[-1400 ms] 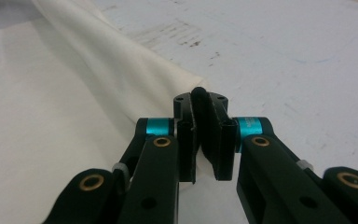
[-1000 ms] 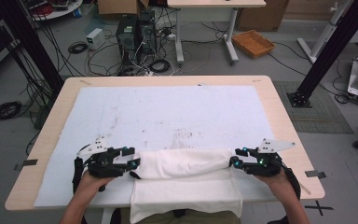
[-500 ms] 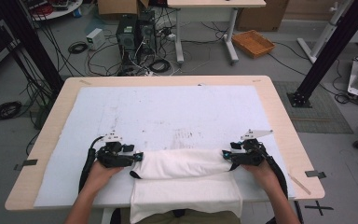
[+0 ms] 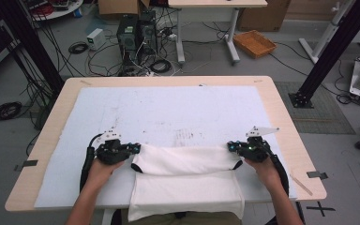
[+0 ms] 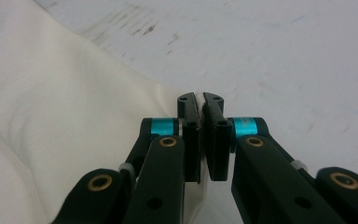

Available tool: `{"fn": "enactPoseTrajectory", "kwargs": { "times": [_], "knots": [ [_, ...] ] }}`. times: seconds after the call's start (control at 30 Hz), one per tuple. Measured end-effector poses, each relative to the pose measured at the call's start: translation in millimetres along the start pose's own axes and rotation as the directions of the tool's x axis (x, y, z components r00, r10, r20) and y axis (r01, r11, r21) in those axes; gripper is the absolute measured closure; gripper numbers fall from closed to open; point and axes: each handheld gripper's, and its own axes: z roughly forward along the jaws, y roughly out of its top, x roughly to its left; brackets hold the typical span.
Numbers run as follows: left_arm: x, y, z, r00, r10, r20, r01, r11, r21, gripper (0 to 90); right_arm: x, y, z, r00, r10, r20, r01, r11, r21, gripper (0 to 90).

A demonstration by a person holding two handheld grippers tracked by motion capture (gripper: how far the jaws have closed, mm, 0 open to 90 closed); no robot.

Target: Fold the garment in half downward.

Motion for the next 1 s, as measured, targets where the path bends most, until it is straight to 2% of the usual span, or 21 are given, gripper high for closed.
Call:
{"fn": "enactPoseTrajectory", "kwargs": {
  "times": [0.13, 0.2, 0.27, 0.4, 0.47, 0.53, 0.57, 0.6, 0.63, 0.7, 0.77, 0.83, 0.93, 1.0],
  "knots": [
    [9.8, 17.1, 3.8, 0.9996, -0.017, -0.024, 0.016, 0.9990, -0.042, 84.7, -8.7, 18.6, 7.4, 0.9987, -0.009, 0.051, 0.011, 0.999, -0.032, 87.1],
    [14.6, 23.5, 7.1, 0.9984, -0.025, -0.051, 0.022, 0.9986, -0.048, 84.7, -13.8, 27.4, 12.0, 0.9974, 0.009, 0.071, -0.006, 0.999, -0.039, 87.1],
    [18.5, 27.4, 10.6, 0.9967, -0.036, -0.073, 0.031, 0.9974, -0.066, 84.7, -18.4, 34.0, 16.7, 0.9959, 0.030, 0.085, -0.026, 0.999, -0.046, 87.1],
    [24.5, 29.5, 17.5, 0.9942, -0.031, -0.103, 0.022, 0.9957, -0.090, 84.6, -24.6, 40.6, 26.5, 0.9901, 0.042, 0.134, -0.034, 0.997, -0.062, 87.0],
    [26.8, 27.3, 20.2, 0.9941, -0.056, -0.093, 0.048, 0.9948, -0.090, 84.2, -25.3, 40.6, 31.3, 0.9884, 0.057, 0.141, -0.047, 0.996, -0.072, 87.0],
    [25.8, 24.9, 23.3, 0.9949, -0.054, -0.085, 0.048, 0.9962, -0.073, 79.4, -24.3, 39.1, 35.6, 0.9879, 0.069, 0.139, -0.061, 0.996, -0.059, 84.9],
    [25.5, 24.3, 24.4, 0.9940, -0.066, -0.087, 0.060, 0.9961, -0.064, 70.3, -23.5, 38.5, 37.1, 0.9864, 0.067, 0.150, -0.060, 0.997, -0.053, 77.7],
    [25.8, 23.8, 24.7, 0.9935, -0.089, -0.071, 0.085, 0.9946, -0.061, 59.4, -23.0, 38.3, 37.1, 0.9844, 0.072, 0.160, -0.064, 0.996, -0.055, 65.7],
    [25.5, 22.9, 23.5, 0.9930, -0.097, -0.067, 0.093, 0.9934, -0.067, 54.4, -22.6, 38.4, 35.7, 0.9827, 0.083, 0.166, -0.073, 0.995, -0.061, 60.3],
    [24.4, 20.7, 19.3, 0.9917, -0.107, -0.071, 0.101, 0.9919, -0.077, 52.1, -21.5, 39.0, 29.2, 0.9807, 0.088, 0.174, -0.077, 0.994, -0.072, 51.0],
    [23.3, 17.4, 15.8, 0.9914, -0.116, -0.060, 0.112, 0.9916, -0.065, 47.9, -18.1, 39.5, 20.9, 0.9783, 0.070, 0.195, -0.057, 0.996, -0.074, 48.7],
    [20.6, 11.3, 12.4, 0.9926, -0.107, -0.058, 0.104, 0.9933, -0.051, 47.3, -13.2, 37.7, 12.6, 0.9778, 0.039, 0.206, -0.027, 0.998, -0.060, 48.0],
    [19.5, 1.8, 10.1, 0.9933, -0.105, -0.048, 0.104, 0.9945, -0.014, 47.4, -6.5, 28.4, 4.4, 0.9840, 0.035, 0.175, -0.026, 0.998, -0.051, 48.2],
    [19.1, -2.4, 10.2, 0.9933, -0.109, -0.037, 0.109, 0.9940, 0.002, 47.4, -5.3, 21.3, 4.5, 0.9836, 0.032, 0.177, -0.027, 0.999, -0.031, 48.9]
  ]
}}
